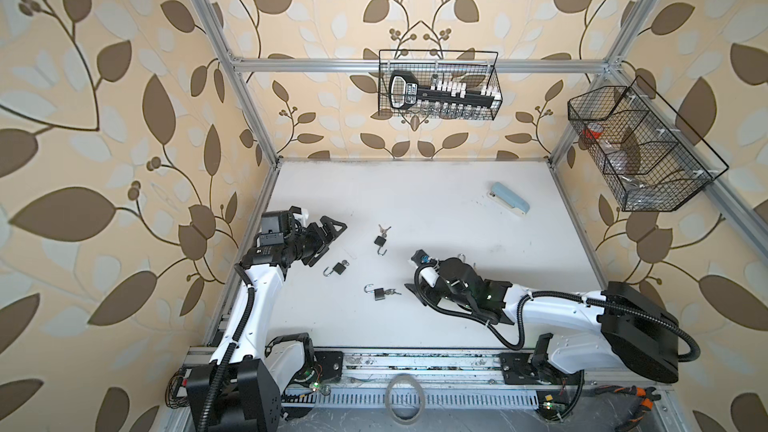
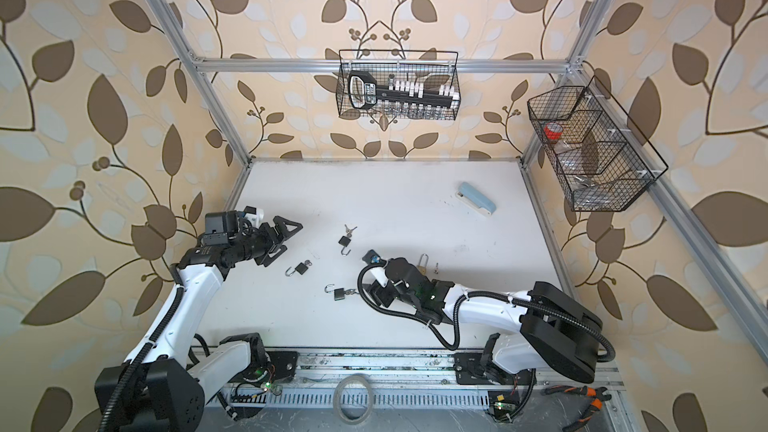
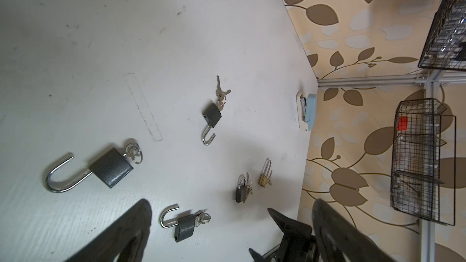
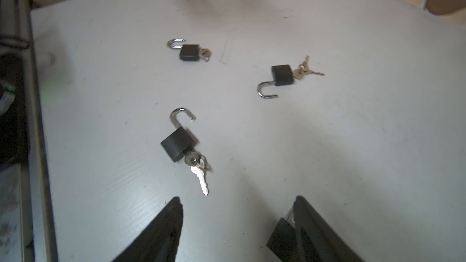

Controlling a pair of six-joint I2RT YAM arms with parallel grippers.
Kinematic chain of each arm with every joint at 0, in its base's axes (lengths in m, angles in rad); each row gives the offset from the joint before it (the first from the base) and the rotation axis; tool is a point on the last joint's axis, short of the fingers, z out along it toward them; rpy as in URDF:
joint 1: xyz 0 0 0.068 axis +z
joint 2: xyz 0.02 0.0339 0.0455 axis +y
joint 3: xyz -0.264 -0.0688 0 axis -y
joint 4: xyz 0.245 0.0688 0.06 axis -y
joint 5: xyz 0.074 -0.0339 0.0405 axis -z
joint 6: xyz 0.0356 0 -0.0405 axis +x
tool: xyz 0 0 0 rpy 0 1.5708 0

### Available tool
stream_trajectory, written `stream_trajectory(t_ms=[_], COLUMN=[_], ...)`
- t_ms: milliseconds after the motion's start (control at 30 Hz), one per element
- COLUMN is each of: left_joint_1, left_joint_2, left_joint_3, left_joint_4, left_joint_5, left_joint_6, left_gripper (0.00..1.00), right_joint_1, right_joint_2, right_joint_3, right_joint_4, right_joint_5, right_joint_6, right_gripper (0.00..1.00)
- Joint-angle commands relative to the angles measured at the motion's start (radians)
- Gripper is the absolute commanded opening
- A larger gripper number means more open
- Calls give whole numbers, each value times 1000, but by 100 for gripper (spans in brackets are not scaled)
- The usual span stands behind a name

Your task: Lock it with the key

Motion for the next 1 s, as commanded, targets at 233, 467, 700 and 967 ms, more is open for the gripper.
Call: stream_trajectory(t_ms=[233,467,700,967], left_joint_1=[146,147,148,148], left_joint_2=[-140,-128,-120,-108], left_joint_3=[-47,-10,5,8], left_joint_4=[16,-8,-8,9], left_joint_5=[33,36,39,65], left_joint_6=[-90,-70,-61,-69], left_gripper=[99,99,99,99], right_joint_1=[-28,-29,-29,-36], right_joint_2=[264,438,525,578], right_joint_3=[257,423,476,506], right_joint_4=[-180,-266,-296,-293], right_joint_5=[-453,-478,-461,-444], right_joint_6=[-566,-614,-622,-610], right_gripper=[84,77,72,66])
